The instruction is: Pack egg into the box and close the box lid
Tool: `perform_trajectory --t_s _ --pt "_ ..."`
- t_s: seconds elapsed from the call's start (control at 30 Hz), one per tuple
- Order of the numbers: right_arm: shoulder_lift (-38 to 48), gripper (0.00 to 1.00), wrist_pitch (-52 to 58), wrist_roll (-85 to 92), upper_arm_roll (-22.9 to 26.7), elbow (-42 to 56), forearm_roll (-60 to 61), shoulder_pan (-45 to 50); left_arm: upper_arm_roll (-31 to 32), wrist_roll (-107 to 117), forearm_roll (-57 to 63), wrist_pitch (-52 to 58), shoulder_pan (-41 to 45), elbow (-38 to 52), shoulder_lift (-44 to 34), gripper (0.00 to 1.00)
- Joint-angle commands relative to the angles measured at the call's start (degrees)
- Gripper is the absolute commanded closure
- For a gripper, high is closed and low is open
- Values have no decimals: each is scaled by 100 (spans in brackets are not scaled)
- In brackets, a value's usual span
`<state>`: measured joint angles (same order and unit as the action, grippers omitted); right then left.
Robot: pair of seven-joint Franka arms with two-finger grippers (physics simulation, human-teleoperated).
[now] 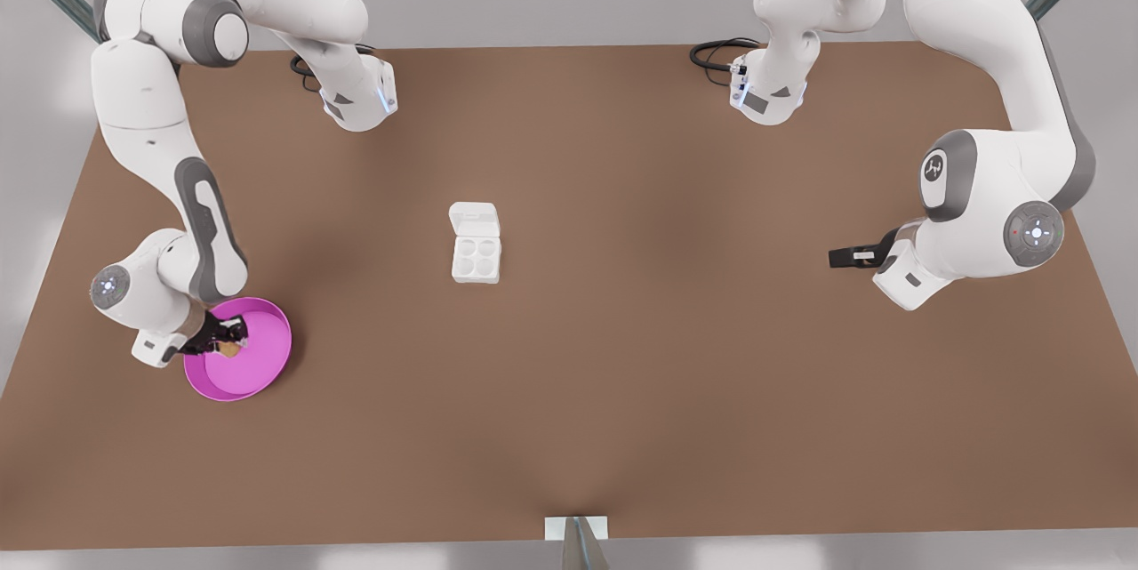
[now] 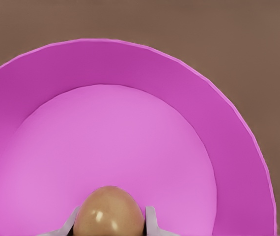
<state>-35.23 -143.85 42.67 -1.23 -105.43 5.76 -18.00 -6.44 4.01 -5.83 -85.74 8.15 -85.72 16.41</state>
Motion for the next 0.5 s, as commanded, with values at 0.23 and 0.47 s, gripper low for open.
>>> perform_trajectory --t_s 0.23,0.47 --pt "140 50 1016 171 -1792 559 101 130 3 29 12 -4 20 3 -6 0" --pt "-133 50 911 4310 -2680 840 505 165 3 126 12 5 64 3 -6 0"
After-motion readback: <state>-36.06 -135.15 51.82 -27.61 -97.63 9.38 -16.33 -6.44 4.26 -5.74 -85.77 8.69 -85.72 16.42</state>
